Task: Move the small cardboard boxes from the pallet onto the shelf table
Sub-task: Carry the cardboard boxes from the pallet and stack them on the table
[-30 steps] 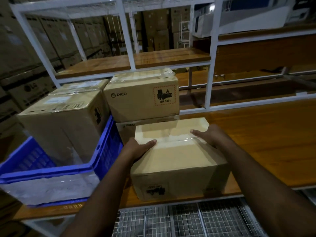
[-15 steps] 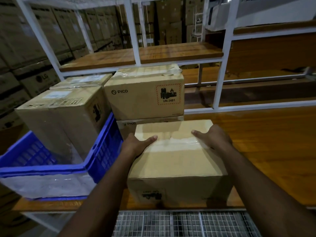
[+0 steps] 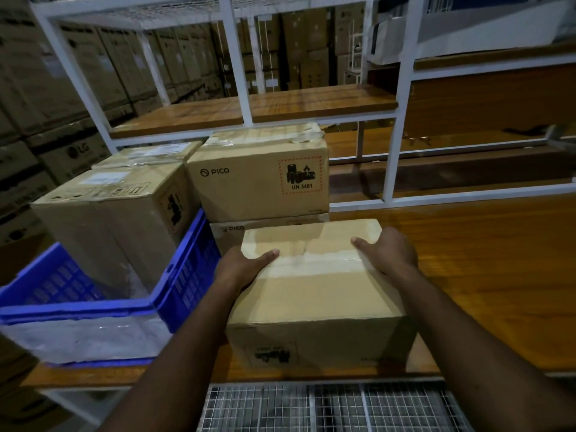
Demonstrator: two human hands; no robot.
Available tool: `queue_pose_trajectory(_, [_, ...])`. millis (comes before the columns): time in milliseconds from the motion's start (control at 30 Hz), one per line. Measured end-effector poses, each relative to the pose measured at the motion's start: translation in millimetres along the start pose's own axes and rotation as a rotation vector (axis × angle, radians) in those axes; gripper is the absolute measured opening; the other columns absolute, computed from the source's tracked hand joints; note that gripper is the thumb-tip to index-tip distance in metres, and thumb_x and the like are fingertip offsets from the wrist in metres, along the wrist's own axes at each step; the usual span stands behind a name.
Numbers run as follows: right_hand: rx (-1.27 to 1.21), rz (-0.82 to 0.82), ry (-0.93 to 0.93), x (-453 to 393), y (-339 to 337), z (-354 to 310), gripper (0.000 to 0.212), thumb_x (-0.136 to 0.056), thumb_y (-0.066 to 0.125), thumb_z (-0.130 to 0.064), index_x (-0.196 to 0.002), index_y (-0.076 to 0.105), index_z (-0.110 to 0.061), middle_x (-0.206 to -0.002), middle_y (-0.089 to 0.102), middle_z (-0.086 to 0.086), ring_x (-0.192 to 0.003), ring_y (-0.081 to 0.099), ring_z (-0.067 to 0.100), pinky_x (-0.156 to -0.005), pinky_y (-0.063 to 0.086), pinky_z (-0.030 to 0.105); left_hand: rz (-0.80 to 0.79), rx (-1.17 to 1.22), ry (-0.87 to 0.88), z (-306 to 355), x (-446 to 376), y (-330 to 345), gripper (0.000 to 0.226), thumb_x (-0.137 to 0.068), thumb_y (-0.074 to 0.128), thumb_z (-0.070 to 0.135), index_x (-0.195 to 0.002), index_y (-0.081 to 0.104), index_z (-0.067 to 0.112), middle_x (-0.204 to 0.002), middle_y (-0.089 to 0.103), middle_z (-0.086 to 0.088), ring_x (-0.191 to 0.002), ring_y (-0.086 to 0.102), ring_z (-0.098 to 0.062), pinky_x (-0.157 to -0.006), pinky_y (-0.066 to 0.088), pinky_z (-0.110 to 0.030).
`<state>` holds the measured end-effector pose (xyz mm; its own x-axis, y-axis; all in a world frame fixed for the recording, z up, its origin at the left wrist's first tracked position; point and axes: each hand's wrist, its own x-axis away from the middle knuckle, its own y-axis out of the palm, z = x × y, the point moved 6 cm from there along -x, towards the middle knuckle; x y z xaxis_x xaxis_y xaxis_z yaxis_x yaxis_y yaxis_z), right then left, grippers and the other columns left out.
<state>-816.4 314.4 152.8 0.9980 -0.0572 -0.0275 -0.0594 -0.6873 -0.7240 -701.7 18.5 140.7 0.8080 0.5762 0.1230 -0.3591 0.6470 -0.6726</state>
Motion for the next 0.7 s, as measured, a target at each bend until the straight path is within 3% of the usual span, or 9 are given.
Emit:
queue_pose_trajectory(233, [-0.231,0.160,-0.058,39,-42,10,0.056,-0.086,0.068,-0.056,-0.125,0.055,-0.019,-0.114,0.062,0.001,-0.098,0.061,0.023,-0.078,0.052,0.039,0.161,0.154,0.190,15,46,-19,0.072,-0.079,0.070,0.069,-0.135,0.055,0.026,-0.119,0.064,0.007,-0.110,0.063,-0.019,-0.084,0.052,-0.037])
queue_pose_trajectory(367, [-0.486,0.249,-0.058,51,-69,3,0.058,-0.087,0.065,-0.057,-0.125,0.046,-0.019,-0.110,0.056,-0.002,-0.083,0.055,0.009,-0.064,0.046,0.027,0.259,0.438,0.254,32,74,-27,0.068,-0.084,0.068,0.064,-0.135,0.045,0.026,-0.115,0.058,0.011,-0.100,0.062,-0.010,-0.076,0.055,-0.033])
queue_pose_trajectory(467, [-0.647,0.229,-0.004,57,-75,7,0.055,-0.089,0.057,-0.062,-0.119,0.044,-0.017,-0.102,0.054,-0.003,-0.081,0.053,0.005,-0.058,0.042,0.027,0.282,0.600,0.255,34,83,-28,0.062,-0.083,0.061,0.067,-0.125,0.043,0.025,-0.114,0.058,0.006,-0.098,0.064,-0.009,-0.071,0.057,-0.032])
queue_pose_trajectory(567, [-0.707,0.154,0.058,62,-65,16,0.052,-0.089,0.054,-0.062,-0.114,0.043,-0.019,-0.100,0.055,-0.004,-0.083,0.055,0.005,-0.059,0.048,0.029,0.258,0.620,0.167,23,82,-25,0.070,-0.079,0.057,0.073,-0.123,0.042,0.021,-0.119,0.056,-0.002,-0.101,0.062,-0.016,-0.078,0.059,-0.042])
queue_pose_trajectory(700, [-0.653,0.120,0.068,62,-64,20,0.044,-0.090,0.066,-0.044,-0.118,0.043,-0.020,-0.119,0.060,0.005,-0.086,0.059,0.011,-0.065,0.055,0.031,0.189,0.465,0.104,11,77,-33,0.066,-0.084,0.071,0.056,-0.133,0.044,0.021,-0.132,0.052,-0.004,-0.109,0.058,-0.017,-0.084,0.056,-0.040])
